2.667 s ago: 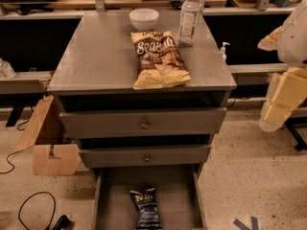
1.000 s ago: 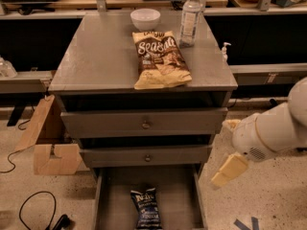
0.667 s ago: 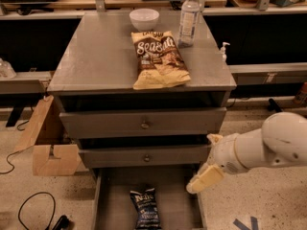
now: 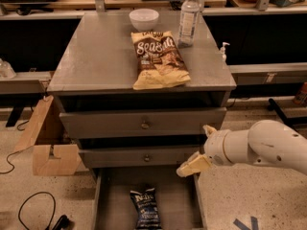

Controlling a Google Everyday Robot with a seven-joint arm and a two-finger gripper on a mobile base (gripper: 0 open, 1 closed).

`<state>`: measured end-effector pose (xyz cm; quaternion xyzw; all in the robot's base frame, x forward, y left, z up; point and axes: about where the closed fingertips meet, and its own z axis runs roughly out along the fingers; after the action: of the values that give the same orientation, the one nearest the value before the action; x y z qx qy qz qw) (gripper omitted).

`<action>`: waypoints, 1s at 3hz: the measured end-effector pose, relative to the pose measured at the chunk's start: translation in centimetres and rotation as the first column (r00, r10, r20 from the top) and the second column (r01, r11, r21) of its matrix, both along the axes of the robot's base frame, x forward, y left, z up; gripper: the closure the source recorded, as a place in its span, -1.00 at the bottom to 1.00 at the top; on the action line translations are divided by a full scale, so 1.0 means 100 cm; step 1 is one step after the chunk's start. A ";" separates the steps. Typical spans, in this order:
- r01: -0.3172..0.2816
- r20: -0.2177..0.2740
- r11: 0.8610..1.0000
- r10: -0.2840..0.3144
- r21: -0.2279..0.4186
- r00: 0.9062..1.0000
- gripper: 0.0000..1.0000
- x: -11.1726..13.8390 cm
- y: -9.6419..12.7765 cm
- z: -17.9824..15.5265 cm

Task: Pick blue chip bag from bottom drawer and place on counter

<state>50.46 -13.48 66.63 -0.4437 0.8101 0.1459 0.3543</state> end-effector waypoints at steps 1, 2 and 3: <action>0.004 -0.015 0.999 -0.003 0.038 1.000 -1.00 0.004 0.009 -0.020; -0.023 -0.003 0.995 0.023 0.097 1.000 -1.00 0.019 0.036 -0.058; -0.033 0.008 0.984 0.032 0.175 0.999 -1.00 0.033 0.056 -0.111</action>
Offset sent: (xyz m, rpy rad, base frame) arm 0.0455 0.0749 -0.1460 0.2221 0.0094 0.0527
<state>53.76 -7.91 55.56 -0.4245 0.7858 0.2211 0.3918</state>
